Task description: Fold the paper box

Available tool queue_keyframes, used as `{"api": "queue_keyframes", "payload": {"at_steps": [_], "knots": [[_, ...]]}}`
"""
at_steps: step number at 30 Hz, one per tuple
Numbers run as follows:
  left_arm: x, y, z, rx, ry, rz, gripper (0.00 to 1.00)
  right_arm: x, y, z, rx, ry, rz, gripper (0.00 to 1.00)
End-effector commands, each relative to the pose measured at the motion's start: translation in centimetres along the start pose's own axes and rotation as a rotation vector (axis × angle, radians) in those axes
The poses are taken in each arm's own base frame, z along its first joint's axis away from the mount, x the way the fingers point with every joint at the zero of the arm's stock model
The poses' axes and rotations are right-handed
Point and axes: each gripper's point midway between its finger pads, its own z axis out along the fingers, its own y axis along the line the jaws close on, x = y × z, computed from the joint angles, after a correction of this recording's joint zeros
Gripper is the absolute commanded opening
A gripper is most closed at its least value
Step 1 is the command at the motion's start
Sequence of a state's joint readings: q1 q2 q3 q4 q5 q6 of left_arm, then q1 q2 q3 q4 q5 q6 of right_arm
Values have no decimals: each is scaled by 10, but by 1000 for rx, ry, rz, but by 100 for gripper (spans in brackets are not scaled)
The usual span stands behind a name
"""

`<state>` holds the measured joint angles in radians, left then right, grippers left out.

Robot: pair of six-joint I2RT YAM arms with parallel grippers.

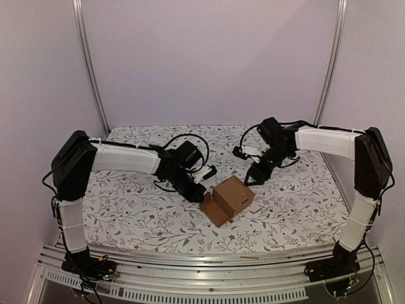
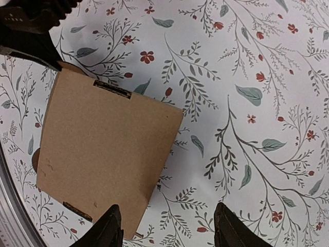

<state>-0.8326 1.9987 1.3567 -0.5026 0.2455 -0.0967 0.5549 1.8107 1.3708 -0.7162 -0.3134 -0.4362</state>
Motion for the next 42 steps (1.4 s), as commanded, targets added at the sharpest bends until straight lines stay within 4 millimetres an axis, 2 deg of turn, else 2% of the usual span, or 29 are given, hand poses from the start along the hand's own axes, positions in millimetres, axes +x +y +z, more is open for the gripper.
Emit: {"api": "queue_keyframes", "payload": {"at_steps": [1, 5, 13, 22, 33, 42], "knots": [[-11, -9, -11, -42, -77, 44, 0, 12, 23, 24, -151, 81, 134, 60], [-13, -12, -11, -56, -92, 33, 0, 20, 34, 35, -234, 122, 177, 60], [-13, -19, -3, -53, -99, 38, 0, 22, 46, 38, -311, 129, 202, 56], [-24, -23, -3, -78, -126, 79, 0, 28, 43, 48, -314, 164, 222, 51], [-21, -25, 3, -133, -129, 138, 0, 38, 37, 64, -293, 218, 278, 46], [-26, -19, 3, -135, -116, 80, 0, 34, 42, 57, -317, 198, 243, 45]]}}
